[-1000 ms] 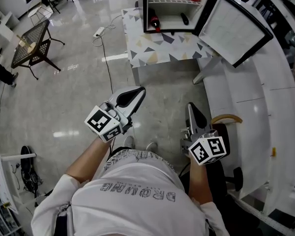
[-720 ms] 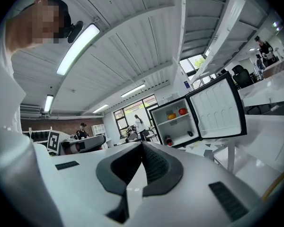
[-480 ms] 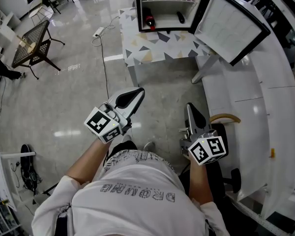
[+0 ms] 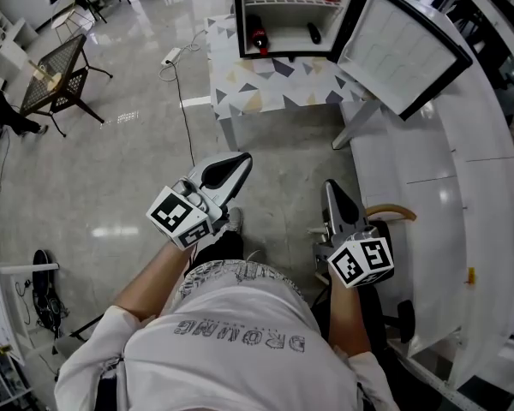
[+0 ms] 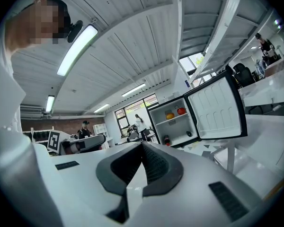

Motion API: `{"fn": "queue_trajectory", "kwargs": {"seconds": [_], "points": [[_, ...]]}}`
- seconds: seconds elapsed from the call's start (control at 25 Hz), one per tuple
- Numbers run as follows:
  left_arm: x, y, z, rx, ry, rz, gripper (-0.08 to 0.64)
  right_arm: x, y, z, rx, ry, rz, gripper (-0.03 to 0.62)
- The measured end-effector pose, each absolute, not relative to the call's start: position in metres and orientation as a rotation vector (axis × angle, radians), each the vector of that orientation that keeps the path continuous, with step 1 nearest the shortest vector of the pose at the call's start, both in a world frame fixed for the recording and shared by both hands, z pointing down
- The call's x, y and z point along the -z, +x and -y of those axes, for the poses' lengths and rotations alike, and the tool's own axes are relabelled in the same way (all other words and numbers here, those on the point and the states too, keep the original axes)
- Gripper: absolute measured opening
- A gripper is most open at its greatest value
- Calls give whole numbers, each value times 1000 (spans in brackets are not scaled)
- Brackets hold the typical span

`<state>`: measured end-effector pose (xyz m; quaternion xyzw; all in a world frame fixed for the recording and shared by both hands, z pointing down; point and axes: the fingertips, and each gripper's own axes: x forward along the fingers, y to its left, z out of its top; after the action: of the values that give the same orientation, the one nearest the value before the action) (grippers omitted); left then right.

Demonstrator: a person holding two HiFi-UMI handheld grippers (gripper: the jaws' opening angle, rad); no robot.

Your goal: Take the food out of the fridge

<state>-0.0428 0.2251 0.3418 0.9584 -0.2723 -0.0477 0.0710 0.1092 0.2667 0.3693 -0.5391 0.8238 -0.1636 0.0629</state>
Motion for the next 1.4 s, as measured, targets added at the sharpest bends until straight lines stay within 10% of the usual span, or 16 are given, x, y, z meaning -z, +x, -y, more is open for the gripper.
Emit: {"fn": "queue_trajectory", "kwargs": {"seconds": [1.4], "points": [[-366, -69, 25, 116, 2854, 695, 8, -390, 66, -20, 562, -1715, -2494, 0]]}}
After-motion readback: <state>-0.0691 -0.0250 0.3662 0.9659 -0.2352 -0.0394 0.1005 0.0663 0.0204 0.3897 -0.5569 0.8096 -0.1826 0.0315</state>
